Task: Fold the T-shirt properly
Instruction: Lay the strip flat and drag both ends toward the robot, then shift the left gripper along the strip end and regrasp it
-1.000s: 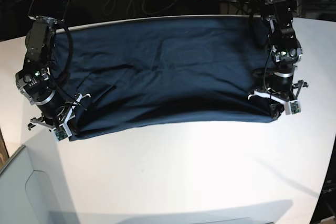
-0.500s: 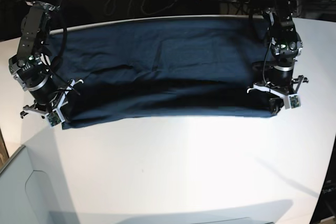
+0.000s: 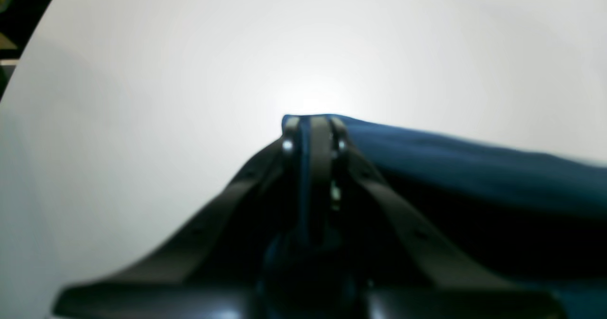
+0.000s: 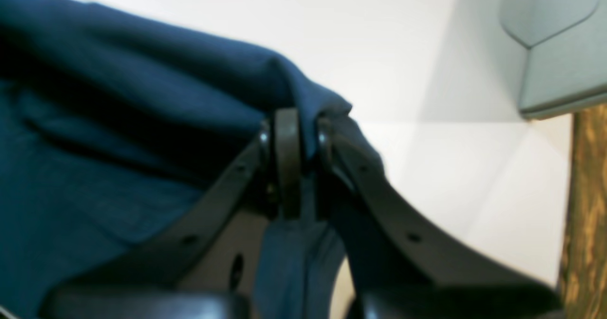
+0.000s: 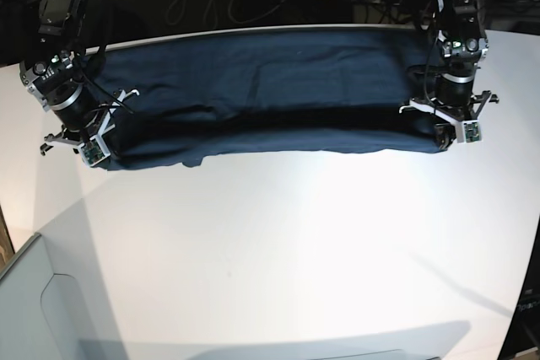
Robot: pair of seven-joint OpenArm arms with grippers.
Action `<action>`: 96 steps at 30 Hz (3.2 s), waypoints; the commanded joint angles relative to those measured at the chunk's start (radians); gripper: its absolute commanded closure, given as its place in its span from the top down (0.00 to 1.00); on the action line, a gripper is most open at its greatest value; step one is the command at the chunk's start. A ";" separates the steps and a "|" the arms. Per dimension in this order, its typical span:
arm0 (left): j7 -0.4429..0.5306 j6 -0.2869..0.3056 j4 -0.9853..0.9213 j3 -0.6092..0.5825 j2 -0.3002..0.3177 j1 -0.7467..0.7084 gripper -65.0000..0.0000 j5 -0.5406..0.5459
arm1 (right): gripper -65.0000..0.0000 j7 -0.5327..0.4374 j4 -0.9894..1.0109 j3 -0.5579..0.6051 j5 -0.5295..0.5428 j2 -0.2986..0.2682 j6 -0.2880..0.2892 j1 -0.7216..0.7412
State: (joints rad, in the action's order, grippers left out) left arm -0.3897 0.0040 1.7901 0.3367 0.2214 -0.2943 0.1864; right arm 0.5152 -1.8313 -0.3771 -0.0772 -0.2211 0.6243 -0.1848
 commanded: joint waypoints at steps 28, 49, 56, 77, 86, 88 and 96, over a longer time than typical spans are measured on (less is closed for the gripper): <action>0.027 -0.003 0.089 0.003 0.013 -0.133 0.00 0.000 | 0.01 -0.099 -0.101 -0.059 0.006 -0.019 0.009 -0.186; 0.019 -0.009 0.106 -0.001 0.008 -0.138 0.13 0.005 | 0.01 -0.099 -0.095 -0.078 0.006 -0.013 0.009 -0.226; 0.025 -0.005 0.190 -0.003 0.002 -0.191 0.19 0.008 | 0.01 -0.099 -0.095 -0.076 0.006 -0.013 0.009 -0.224; 0.015 -0.005 -0.003 0.083 -0.060 -0.007 0.52 0.011 | 0.01 -0.091 -0.095 -0.075 0.006 -0.011 0.009 -0.226; 0.015 -0.003 -0.117 0.094 -0.073 0.016 0.52 0.106 | 0.01 -0.089 -0.095 -0.075 0.006 -0.011 0.009 -0.226; 0.015 -0.003 -0.128 0.092 -0.072 0.013 0.52 0.134 | 0.01 -0.089 -0.095 -0.075 0.006 -0.011 0.009 -0.224; 0.015 -0.003 -0.129 0.092 -0.076 0.014 0.41 0.140 | 0.01 -0.089 -0.095 -0.075 0.006 -0.011 0.009 -0.224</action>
State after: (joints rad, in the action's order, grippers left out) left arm -0.3996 0.0013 1.6451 0.4267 0.1356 -0.2867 0.3191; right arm 0.4446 -1.9110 -0.4477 -0.0814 -0.2188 0.6262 -0.4133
